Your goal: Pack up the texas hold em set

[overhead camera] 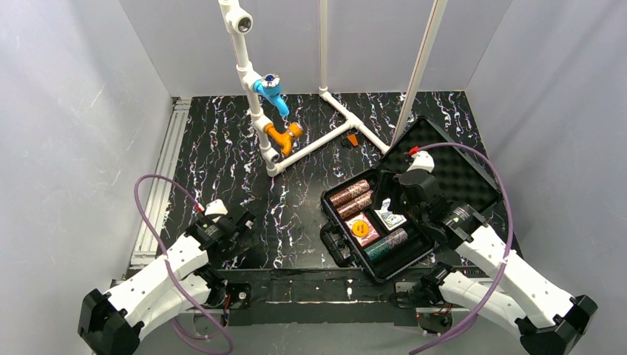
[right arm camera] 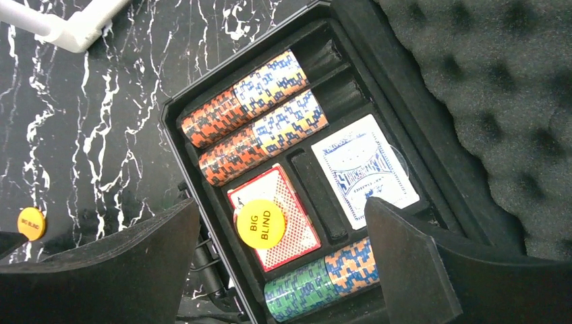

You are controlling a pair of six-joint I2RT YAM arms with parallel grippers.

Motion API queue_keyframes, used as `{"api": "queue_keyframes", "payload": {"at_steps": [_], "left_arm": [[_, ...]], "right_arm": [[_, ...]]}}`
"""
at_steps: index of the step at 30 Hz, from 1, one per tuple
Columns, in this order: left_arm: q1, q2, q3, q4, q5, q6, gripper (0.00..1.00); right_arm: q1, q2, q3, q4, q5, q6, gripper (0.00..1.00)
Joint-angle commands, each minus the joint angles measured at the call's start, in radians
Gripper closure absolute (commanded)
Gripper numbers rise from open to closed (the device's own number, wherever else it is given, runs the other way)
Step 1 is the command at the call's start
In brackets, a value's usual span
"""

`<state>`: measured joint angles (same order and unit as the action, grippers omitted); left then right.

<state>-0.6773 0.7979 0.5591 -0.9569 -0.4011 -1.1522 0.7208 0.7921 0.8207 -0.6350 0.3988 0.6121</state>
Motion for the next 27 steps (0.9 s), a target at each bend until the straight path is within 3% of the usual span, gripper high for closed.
{"api": "queue_keyframes", "payload": {"at_steps": [1, 10, 27], "left_arm": [[0.066, 0.041, -0.021, 0.06, 0.056, 0.065, 0.13], [0.183, 0.135, -0.052, 0.2, 0.148, 0.174, 0.24], [0.258, 0.212, -0.057, 0.205, 0.135, 0.171, 0.32]], "right_arm": [[0.002, 0.027, 0.0, 0.076, -0.001, -0.037, 0.0], [0.002, 0.015, -0.024, 0.078, 0.005, -0.035, 0.0], [0.002, -0.015, -0.036, 0.053, 0.028, -0.048, 0.0]]}}
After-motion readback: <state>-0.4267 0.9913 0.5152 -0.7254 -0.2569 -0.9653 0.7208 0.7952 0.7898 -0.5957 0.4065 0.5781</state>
